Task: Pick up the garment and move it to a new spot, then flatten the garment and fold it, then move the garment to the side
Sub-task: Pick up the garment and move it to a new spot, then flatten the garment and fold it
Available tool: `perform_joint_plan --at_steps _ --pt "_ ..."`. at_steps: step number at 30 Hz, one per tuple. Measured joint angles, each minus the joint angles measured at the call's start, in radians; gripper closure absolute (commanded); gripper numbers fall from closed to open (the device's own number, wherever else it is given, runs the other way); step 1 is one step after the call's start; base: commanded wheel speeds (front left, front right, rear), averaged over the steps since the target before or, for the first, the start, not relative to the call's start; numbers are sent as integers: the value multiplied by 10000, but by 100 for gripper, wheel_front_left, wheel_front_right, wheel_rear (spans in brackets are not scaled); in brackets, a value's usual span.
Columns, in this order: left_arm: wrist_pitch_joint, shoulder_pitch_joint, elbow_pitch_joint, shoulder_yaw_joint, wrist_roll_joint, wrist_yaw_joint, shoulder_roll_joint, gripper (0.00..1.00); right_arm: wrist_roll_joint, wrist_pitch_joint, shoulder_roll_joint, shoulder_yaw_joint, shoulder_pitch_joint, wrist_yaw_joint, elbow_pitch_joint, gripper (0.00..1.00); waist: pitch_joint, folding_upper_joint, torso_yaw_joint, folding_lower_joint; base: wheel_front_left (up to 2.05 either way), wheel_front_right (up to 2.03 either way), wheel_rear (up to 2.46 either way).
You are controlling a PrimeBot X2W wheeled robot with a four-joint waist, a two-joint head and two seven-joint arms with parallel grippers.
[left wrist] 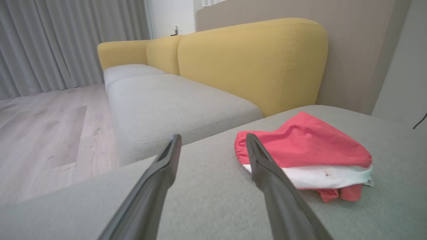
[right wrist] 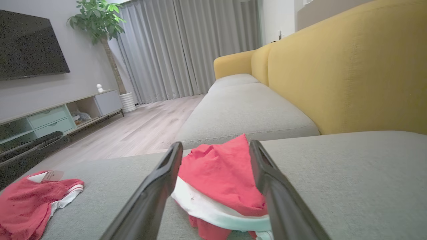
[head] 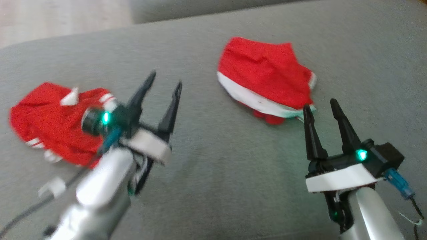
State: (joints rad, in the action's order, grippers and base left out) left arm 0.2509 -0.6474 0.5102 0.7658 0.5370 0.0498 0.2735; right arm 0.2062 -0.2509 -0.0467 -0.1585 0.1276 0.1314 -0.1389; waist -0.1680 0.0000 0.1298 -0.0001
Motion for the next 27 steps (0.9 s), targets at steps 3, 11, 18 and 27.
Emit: perform_joint_plan --at_steps 3,11,18,27 --pt "15 1155 -871 -280 -27 299 100 0 -88 0 0 65 -190 0 -82 0 295 0 -538 0 0 0 0" --pt "13 3941 -2228 -1099 -468 911 -190 0 -127 0 4 161 -720 0 -426 0 835 0 -1570 -1 0 0 0" --pt "13 4063 -2481 -1758 -1001 656 -410 0 364 0 8 723 -714 0 -696 0 817 0 -1764 1 0 0 0" --pt "13 4057 -2454 -2182 -1390 280 -775 0 -188 0 15 1576 -280 0 -1628 0 439 0 -1805 2 0 0 0"
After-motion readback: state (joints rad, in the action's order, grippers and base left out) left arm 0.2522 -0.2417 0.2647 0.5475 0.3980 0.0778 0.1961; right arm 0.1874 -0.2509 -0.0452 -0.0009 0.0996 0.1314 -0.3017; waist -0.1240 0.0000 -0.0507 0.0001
